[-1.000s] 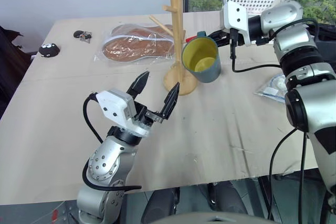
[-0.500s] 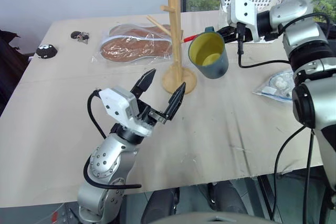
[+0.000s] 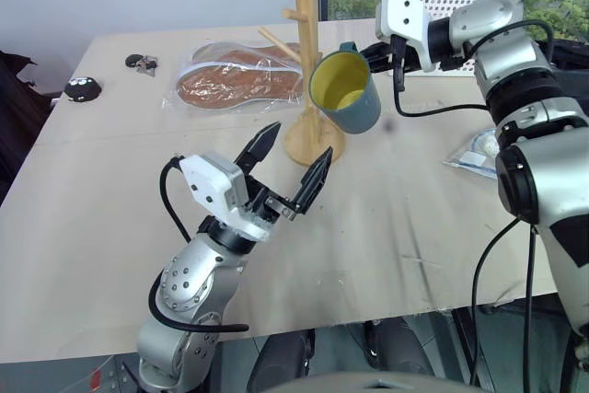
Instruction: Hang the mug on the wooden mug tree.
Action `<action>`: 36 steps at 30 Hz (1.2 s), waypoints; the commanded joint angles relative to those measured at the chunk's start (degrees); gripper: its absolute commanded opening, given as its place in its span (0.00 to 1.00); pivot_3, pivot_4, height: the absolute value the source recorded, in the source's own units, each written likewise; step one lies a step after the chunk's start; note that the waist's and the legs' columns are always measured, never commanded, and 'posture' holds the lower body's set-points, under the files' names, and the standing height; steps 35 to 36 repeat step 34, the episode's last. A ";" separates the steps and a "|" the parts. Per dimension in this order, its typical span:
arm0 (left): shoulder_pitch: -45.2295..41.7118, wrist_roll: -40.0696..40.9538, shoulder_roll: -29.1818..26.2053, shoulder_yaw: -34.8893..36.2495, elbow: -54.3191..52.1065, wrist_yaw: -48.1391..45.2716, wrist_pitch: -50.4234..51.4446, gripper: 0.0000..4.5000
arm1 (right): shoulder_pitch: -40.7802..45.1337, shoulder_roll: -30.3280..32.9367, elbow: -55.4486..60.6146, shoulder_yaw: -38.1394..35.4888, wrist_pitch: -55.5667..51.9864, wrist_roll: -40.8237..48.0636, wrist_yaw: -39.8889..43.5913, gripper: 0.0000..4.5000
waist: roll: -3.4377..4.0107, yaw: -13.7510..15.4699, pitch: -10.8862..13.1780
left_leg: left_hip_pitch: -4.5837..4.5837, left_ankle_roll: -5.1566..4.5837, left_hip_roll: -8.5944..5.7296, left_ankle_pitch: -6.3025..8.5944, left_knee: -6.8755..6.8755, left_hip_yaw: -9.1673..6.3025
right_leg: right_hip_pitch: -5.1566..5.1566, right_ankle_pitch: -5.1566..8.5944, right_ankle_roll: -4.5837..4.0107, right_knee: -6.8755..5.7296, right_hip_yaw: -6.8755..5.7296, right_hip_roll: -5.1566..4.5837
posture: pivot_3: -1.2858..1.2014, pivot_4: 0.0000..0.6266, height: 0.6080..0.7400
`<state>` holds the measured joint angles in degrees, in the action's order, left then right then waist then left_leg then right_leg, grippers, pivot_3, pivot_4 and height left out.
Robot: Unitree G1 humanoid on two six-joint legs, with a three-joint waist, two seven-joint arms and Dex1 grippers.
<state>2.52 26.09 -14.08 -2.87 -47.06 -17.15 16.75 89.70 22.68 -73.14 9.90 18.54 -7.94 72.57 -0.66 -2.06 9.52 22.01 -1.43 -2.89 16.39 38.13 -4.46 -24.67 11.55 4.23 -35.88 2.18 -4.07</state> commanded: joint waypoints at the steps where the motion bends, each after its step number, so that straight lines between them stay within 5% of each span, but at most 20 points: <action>1: 0.10 -0.31 0.27 -0.21 -1.46 0.17 -1.56 1.00 | 2.14 1.52 0.99 -2.74 -0.85 1.25 -2.53 0.49 | 0.00 0.03 0.00 | 0.00 0.00 0.00 0.00 0.00 0.00 | 0.00 0.00 0.00 0.00 0.00 0.00 | 0.52 0.24 1.00; 5: 0.25 -0.01 -0.01 0.29 -1.16 -0.16 -1.59 1.00 | 1.14 3.06 1.40 -4.77 -2.20 2.33 -3.79 0.95 | 0.00 0.07 0.00 | 0.01 0.00 0.00 0.00 0.02 0.00 | 0.00 0.00 0.00 -0.01 0.00 0.00 | 0.52 0.24 1.00; 6: 0.38 0.15 -0.24 0.55 -0.93 -0.35 -1.49 1.00 | 0.46 3.82 1.63 -5.31 -2.66 2.73 -4.17 0.99 | 0.00 0.07 0.00 | 0.01 0.00 0.00 0.00 0.02 0.01 | 0.00 0.00 0.00 -0.01 0.00 0.00 | 0.52 0.24 1.00; 12: 4.27 1.33 -2.24 3.01 0.68 -1.11 0.33 1.00 | -9.96 7.51 10.86 -11.98 -12.30 11.05 -0.35 0.99 | -0.02 0.22 -0.03 | 0.02 -0.01 0.00 0.00 0.02 0.02 | 0.02 0.00 0.00 0.01 0.01 -0.02 | 0.52 0.24 1.00; 16: 10.65 1.90 -4.51 6.08 3.75 -1.67 2.33 1.00 | -39.78 6.36 49.97 -17.49 -33.25 24.03 -4.59 0.99 | -0.05 0.71 -0.19 | 0.02 -0.03 0.06 0.01 -0.05 -0.04 | 0.04 0.00 0.00 0.02 0.00 -0.01 | 0.52 0.24 1.00; 22: 16.70 -0.78 -7.21 9.53 9.46 -3.19 1.85 1.00 | -78.27 0.88 86.87 -19.83 -42.11 30.26 -18.23 0.99 | 0.38 1.76 -0.25 | 0.55 -0.04 -0.04 0.01 0.19 -0.07 | -0.44 -0.03 0.05 -0.16 0.01 -0.08 | 0.52 0.24 1.00; 27: 19.84 -1.28 -9.30 9.84 10.62 -6.49 1.19 1.00 | -96.40 -1.39 93.86 -18.22 -36.88 27.04 -24.48 0.99 | 0.30 1.42 -0.29 | -0.23 -0.30 0.01 0.19 0.18 -0.03 | 0.40 -0.01 0.04 0.02 -0.05 0.00 | 0.52 0.24 1.00; 36: 20.80 -3.56 -10.91 9.50 13.88 -10.69 -1.97 1.00 | -103.37 -2.61 90.60 -18.79 -26.09 25.34 -27.80 0.99 | 0.17 1.23 -0.34 | -1.31 -0.33 0.14 0.21 0.20 0.11 | 1.38 0.31 0.11 0.04 -0.05 0.06 | 0.52 0.24 1.00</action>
